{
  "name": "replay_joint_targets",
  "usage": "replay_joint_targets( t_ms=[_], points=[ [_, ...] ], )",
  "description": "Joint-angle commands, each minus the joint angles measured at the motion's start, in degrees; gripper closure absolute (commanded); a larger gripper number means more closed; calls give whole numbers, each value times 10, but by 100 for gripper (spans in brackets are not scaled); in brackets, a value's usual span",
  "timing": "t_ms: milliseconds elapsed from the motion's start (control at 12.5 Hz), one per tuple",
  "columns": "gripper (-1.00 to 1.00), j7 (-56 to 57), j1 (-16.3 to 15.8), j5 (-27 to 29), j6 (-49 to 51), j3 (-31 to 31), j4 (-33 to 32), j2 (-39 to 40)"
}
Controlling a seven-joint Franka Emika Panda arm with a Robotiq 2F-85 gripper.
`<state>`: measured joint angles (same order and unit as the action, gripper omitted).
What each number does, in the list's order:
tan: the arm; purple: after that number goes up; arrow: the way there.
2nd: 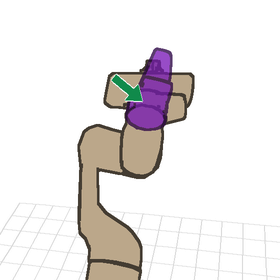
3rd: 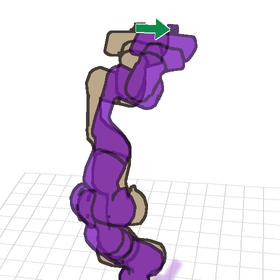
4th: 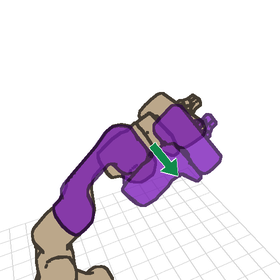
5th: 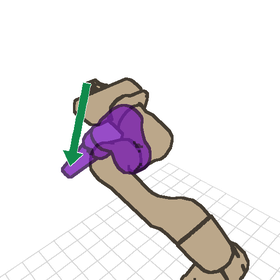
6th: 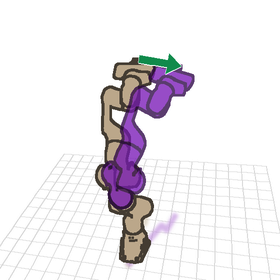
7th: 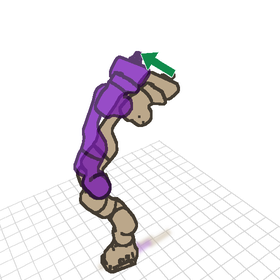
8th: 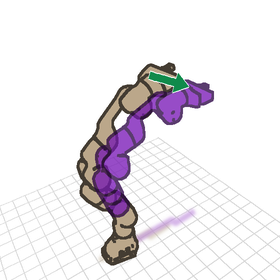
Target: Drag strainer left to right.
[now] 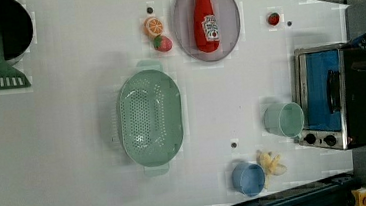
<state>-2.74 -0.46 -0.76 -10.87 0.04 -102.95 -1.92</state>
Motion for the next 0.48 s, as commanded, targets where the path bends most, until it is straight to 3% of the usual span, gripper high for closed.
replay_joint_targets(
  t_ms=[80,240,480],
  points=[
    [-60,3,18,-2,162,27,-139,-304],
    [-100,3,18,-1,162,25,-139,-303],
    [-100,1,8,12,149,-5,-143,-292]
  ],
)
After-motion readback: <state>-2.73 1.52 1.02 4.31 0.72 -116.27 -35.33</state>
